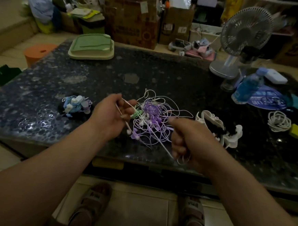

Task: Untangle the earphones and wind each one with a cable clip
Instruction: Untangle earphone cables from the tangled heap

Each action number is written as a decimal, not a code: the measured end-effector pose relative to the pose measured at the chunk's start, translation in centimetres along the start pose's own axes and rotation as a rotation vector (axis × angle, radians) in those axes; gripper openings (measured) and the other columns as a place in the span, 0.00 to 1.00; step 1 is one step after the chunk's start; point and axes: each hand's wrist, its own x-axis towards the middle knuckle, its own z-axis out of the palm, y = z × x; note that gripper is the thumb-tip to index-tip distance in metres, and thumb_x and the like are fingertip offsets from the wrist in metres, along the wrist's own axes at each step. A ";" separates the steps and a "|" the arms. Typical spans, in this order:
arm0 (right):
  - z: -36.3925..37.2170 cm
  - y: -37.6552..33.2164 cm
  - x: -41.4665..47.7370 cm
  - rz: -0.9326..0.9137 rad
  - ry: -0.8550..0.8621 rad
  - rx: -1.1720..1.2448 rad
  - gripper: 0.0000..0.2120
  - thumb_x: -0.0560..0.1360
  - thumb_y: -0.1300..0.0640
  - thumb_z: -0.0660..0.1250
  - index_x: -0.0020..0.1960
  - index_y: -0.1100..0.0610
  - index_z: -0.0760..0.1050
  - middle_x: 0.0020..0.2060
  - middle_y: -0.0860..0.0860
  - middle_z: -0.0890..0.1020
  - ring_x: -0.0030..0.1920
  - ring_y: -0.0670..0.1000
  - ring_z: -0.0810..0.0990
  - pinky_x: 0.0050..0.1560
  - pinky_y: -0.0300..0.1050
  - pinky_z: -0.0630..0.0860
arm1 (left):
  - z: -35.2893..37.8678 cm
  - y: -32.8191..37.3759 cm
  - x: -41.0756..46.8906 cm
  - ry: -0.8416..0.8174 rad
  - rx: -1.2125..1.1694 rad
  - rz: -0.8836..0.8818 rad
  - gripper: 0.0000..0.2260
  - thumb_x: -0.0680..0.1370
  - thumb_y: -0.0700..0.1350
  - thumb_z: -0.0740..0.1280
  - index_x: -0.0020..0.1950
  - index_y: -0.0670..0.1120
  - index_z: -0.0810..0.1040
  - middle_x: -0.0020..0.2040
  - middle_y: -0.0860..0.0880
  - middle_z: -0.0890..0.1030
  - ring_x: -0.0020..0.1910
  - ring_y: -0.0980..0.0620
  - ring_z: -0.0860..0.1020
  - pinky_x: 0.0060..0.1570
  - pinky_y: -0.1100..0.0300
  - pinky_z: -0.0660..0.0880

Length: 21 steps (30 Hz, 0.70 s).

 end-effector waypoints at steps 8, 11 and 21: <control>1.3 1.2 -0.3 -0.018 -0.293 -0.496 0.13 0.85 0.49 0.63 0.56 0.53 0.83 0.38 0.51 0.84 0.28 0.50 0.75 0.28 0.41 0.71 | 1.9 0.0 -1.1 -0.161 0.148 0.066 0.18 0.87 0.48 0.57 0.38 0.45 0.70 0.35 0.45 0.82 0.28 0.52 0.77 0.22 0.65 0.65; 1.1 1.0 -0.3 -0.115 -0.269 -0.631 0.11 0.85 0.48 0.64 0.55 0.48 0.85 0.51 0.55 0.87 0.51 0.64 0.84 0.53 0.60 0.82 | 2.3 0.1 -1.5 -0.200 0.171 0.073 0.17 0.87 0.48 0.57 0.39 0.45 0.69 0.35 0.46 0.81 0.28 0.51 0.77 0.22 0.65 0.65; -0.1 0.3 -0.1 -0.317 -0.034 -0.375 0.13 0.86 0.53 0.62 0.53 0.53 0.85 0.28 0.39 0.78 0.30 0.38 0.76 0.40 0.39 0.70 | 1.5 0.0 -1.6 0.003 0.695 0.331 0.10 0.85 0.50 0.63 0.52 0.45 0.77 0.47 0.45 0.85 0.40 0.45 0.82 0.38 0.53 0.74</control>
